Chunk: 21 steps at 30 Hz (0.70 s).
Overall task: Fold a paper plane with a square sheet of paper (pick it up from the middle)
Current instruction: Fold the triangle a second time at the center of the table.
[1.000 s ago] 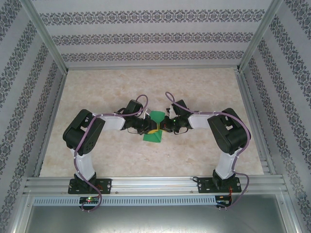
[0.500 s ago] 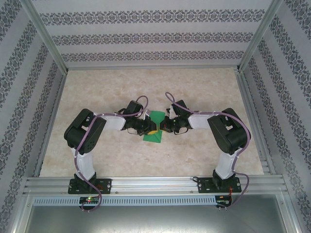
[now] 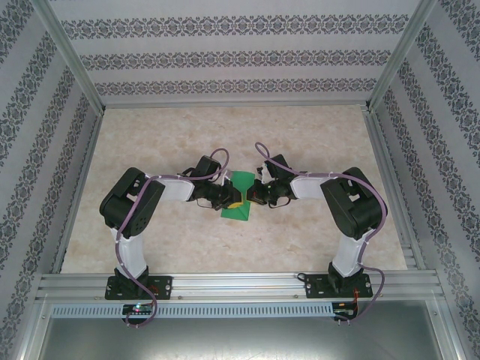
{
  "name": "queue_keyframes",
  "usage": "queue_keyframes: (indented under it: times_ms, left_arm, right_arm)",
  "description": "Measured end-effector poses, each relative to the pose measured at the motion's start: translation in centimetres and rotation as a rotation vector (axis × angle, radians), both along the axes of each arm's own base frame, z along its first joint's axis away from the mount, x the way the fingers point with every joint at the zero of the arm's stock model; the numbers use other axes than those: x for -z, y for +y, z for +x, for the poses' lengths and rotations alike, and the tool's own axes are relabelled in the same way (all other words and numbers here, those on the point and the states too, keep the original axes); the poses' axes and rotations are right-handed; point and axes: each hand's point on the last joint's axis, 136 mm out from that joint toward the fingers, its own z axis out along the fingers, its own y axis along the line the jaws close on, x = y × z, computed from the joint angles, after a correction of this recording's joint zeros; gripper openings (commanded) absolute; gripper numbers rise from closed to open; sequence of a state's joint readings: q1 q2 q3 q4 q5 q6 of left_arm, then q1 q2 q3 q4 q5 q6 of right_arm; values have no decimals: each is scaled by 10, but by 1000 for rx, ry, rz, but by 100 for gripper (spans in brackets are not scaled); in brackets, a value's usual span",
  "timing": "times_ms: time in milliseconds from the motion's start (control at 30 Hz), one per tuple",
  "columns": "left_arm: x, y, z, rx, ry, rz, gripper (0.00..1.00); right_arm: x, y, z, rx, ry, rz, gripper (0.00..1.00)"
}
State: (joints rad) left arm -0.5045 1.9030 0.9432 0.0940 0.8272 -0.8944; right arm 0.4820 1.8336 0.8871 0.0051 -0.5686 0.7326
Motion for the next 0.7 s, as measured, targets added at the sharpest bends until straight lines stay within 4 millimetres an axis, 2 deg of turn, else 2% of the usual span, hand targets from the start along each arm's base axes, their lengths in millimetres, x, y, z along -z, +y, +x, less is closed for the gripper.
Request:
queue_keyframes:
  times_ms: [700]
  left_arm:
    - [0, 0, 0, 0, 0, 0, 14]
  right_arm:
    - [-1, -3, -1, 7, -1, -13, 0]
